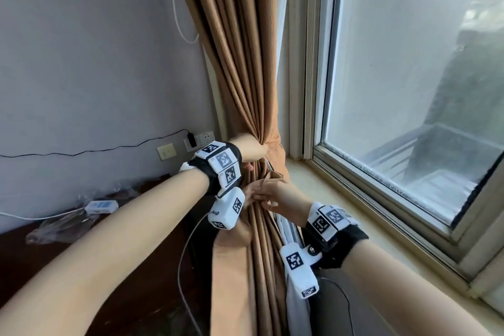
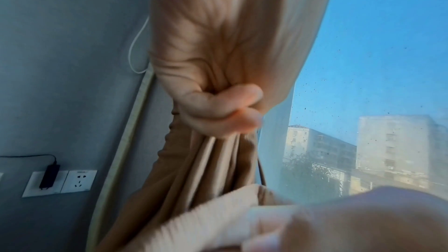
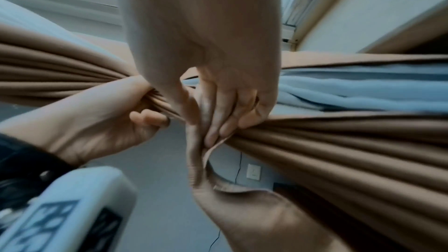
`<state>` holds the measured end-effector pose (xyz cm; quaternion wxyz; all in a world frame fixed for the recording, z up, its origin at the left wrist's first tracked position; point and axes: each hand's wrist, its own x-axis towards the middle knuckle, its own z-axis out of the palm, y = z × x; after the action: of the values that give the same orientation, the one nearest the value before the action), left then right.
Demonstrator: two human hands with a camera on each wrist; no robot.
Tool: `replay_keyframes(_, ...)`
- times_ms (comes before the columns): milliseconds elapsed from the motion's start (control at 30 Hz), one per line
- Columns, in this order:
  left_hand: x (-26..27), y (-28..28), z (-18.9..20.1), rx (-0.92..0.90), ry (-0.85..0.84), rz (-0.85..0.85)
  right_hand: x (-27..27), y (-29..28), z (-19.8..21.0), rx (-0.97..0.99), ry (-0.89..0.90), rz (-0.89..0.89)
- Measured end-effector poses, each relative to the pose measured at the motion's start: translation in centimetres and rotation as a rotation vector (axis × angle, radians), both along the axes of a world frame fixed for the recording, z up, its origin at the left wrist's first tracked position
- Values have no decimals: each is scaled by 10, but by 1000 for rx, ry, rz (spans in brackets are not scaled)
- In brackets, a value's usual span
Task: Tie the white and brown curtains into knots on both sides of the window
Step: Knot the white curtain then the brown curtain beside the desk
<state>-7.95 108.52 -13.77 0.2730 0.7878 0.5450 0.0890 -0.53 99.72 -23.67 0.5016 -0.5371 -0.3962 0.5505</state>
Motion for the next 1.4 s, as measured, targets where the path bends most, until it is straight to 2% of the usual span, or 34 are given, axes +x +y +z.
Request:
replay_keyframes(33, -3, 0, 1, -14, 6, -10, -1, 3, 1, 39, 26, 54)
replay_keyframes(133, -11, -1, 0, -98, -64, 22, -3, 9, 7, 69, -113, 87)
replay_keyframes(200, -17, 1, -2, -106, -112, 38, -4, 14, 4, 142, -342, 33)
replay_keyframes(300, -25, 0, -6, -118, -147, 35, -13, 16, -1, 301, -792, -119)
replay_keyframes(400, -29, -1, -8, -98, -162, 13, -27, 9, -1, 293, -1130, -370)
replay_keyframes(467, -30, 0, -8, -90, -164, -1, -29, 8, 2, 210, -1298, -486)
replay_keyframes(533, -32, 1, -8, -78, -152, -22, -25, 7, 1, 191, -1359, -578)
replay_keyframes(600, -35, 4, -9, -54, -140, -45, -18, 9, -6, 253, -1327, -701)
replay_keyframes(667, -36, 7, -9, -24, -121, -79, -8, 16, -9, 242, -1161, -699)
replay_keyframes(767, -35, 7, -9, 31, -47, -118, 9, 40, 2, 196, -937, -412)
replay_keyframes(833, -34, 8, -7, 68, -16, -126, 14, 62, 11, 216, -943, -221)
replay_keyframes(867, -33, 9, -7, 72, -18, -120, 13, 70, 15, 246, -921, -187)
replay_keyframes(967, -33, 17, -6, 71, -23, -107, 10, 84, 19, 368, -772, -217)
replay_keyframes(1067, -33, 22, -8, 67, -60, -101, 10, 89, 16, 431, -782, -274)
replay_keyframes(1200, -26, 31, -14, 47, -148, -105, 15, 95, 15, 510, -706, -362)
replay_keyframes(1333, -26, 40, -9, 165, 79, -243, 33, 102, 15, 511, -728, -345)
replay_keyframes(1400, -29, 41, -8, 218, 36, -305, 40, 101, 16, 499, -697, -367)
